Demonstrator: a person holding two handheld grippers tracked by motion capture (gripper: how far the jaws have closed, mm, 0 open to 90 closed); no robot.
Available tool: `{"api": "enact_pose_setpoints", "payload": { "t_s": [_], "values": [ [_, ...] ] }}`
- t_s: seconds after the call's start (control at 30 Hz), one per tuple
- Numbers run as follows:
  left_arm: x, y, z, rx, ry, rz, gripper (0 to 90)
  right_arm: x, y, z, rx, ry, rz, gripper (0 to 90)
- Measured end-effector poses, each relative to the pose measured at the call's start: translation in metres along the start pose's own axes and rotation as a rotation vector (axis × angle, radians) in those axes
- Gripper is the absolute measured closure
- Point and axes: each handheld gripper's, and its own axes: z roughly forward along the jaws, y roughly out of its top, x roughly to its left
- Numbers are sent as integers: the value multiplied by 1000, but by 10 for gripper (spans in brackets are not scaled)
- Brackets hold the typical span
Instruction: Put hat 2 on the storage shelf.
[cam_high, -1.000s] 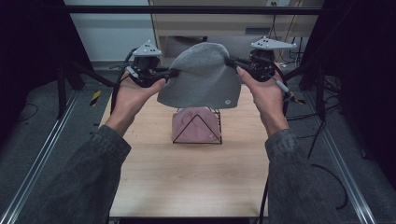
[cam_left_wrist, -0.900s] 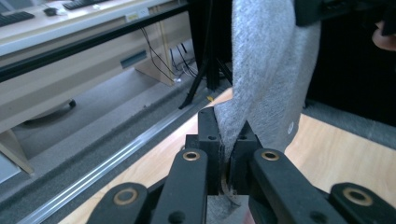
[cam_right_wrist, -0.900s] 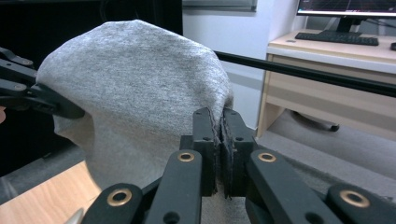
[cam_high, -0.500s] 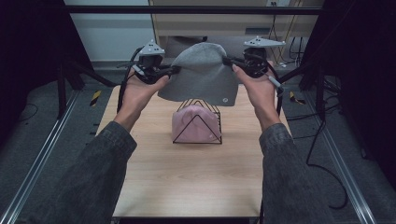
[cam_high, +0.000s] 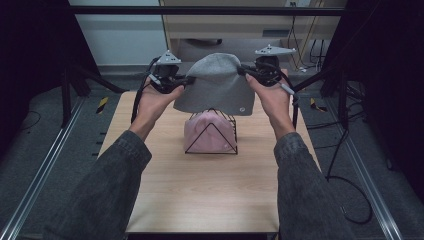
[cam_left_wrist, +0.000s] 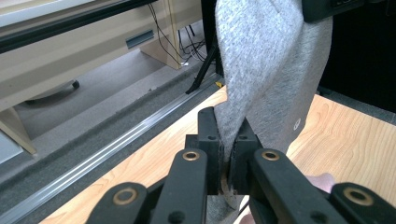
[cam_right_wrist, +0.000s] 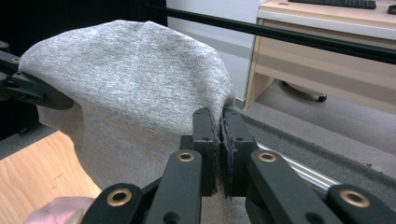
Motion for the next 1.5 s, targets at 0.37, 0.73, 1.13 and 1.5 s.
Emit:
{"api": "enact_pose_setpoints", "payload": {
  "t_s": [0.37, 0.73, 1.13, 1.5],
  "values": [
    [1, -13, 6, 4, 2, -17, 861, 5, -11, 4, 25, -30, 5, 861],
    [1, -31, 14, 34, -11, -20, 862, 11, -33, 12, 39, -41, 17, 862],
    [0, -53, 20, 42, -13, -53, 864, 14, -57, 20, 92, -16, 10, 862],
    [-2, -73, 26, 47, -12, -64, 864, 15, -68, 26, 133, -10, 6, 862]
  ]
}}
